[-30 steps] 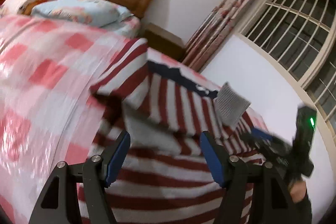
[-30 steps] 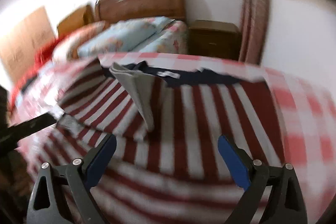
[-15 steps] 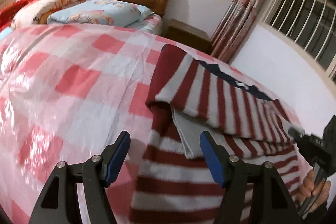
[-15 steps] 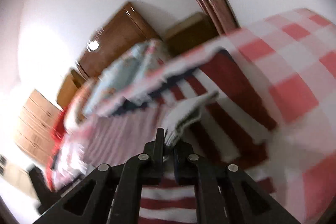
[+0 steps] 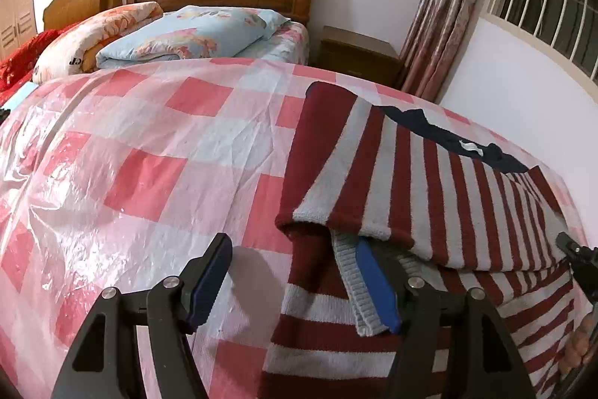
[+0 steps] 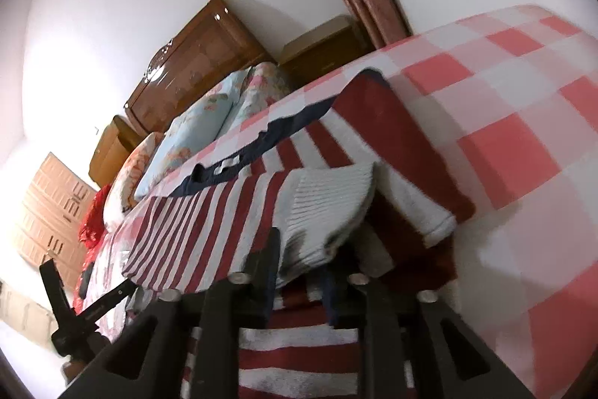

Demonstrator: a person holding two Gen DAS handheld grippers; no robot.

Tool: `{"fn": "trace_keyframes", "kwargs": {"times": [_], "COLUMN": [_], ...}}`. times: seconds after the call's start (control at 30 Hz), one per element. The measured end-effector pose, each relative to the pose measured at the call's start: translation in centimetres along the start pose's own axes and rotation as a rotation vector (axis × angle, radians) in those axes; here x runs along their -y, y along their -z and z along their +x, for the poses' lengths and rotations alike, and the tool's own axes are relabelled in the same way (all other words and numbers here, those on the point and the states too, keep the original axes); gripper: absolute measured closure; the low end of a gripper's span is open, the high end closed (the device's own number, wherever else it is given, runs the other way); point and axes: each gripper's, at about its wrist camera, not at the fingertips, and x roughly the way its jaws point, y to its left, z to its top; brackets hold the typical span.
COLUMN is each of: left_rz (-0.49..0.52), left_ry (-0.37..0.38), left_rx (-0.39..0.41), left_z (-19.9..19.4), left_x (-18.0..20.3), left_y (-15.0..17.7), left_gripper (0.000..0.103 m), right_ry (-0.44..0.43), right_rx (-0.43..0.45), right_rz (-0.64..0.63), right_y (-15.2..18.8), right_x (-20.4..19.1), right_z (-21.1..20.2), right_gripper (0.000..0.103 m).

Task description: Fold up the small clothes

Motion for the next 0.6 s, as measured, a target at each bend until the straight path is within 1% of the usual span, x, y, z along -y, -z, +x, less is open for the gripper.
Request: {"fn": "trace_keyframes", "kwargs": {"times": [0.1,0.17,0.27,0.33,0.4,0.6], "left_rz": [0.0,0.001,0.005,0.005,0.004,0.006], "left_ry": [-0.001,-0.003,-0.01,-0.009,-0.009,-0.013], "left_rx": [0.0,0.0,-0.001,-0.001,-0.001,-0.001], "left_z": [0.0,0.0,0.0,0.0,0.0,0.1], "left_x": [0.0,0.0,0.0,0.0,0.0,-0.1], "left_y": [0.0,0.0,0.0,0.0,0.0,0.0], "left_gripper": [0.034,0.034,0.034,0.034,0.034,0.033], "right_ry": [-0.007,-0.014,0.003,-0.003,-0.001,0.004], "right_rx": [0.018,0.001,-0.024,-0.022,-0.007,-0.046], "right_rz": [-0.004,0.017,0.027,0.048,0.036,0.052], "right_y": [0.1,0.3,0.6,0.8,0.9,1.5], "right_x": [-0.1,0.2,0.6,0.9,0.8,1.3], "right_z": [-0.7,-0.8,-0.7,-0.9,-1.4,-1.1], "right_gripper": [0.0,0.0,0.0,0.0,0.0,0.0]}}
